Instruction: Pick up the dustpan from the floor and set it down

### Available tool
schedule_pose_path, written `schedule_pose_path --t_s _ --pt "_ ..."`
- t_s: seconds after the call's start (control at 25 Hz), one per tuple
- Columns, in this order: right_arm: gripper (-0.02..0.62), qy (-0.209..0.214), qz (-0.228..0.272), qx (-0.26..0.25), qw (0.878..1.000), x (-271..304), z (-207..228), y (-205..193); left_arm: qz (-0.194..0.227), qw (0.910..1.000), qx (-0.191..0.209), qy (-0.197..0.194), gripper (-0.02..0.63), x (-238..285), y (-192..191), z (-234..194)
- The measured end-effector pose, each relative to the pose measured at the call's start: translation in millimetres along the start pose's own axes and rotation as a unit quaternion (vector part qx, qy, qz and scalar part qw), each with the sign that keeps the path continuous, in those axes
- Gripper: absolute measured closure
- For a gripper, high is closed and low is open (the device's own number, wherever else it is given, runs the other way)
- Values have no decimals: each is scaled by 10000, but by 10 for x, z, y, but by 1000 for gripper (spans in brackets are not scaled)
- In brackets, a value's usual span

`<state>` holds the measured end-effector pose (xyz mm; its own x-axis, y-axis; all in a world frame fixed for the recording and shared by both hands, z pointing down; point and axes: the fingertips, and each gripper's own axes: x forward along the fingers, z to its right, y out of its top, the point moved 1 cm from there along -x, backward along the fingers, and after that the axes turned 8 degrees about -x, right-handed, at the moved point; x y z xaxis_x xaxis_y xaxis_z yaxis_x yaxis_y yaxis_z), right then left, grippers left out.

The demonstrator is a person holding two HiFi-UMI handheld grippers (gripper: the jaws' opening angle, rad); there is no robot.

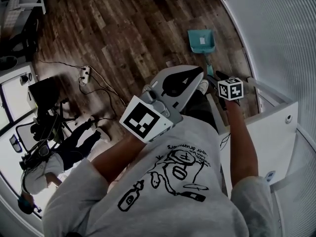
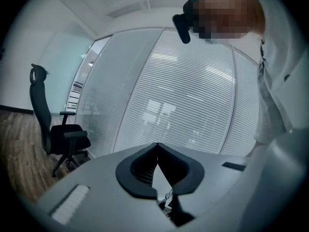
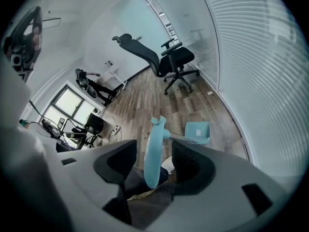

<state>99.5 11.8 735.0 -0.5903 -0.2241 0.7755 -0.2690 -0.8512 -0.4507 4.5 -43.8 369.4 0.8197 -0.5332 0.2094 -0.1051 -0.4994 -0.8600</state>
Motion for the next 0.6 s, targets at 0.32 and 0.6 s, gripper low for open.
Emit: schedule_pose_path --t_s 0.32,0.6 --pt "396 149 -120 203 9996 220 33 -153 -134 9997 -178 30 604 -2 -130 -84" --pt "394 271 -167 365 9988 362 61 -252 -252 9993 -254 88 604 -41 -278 -152"
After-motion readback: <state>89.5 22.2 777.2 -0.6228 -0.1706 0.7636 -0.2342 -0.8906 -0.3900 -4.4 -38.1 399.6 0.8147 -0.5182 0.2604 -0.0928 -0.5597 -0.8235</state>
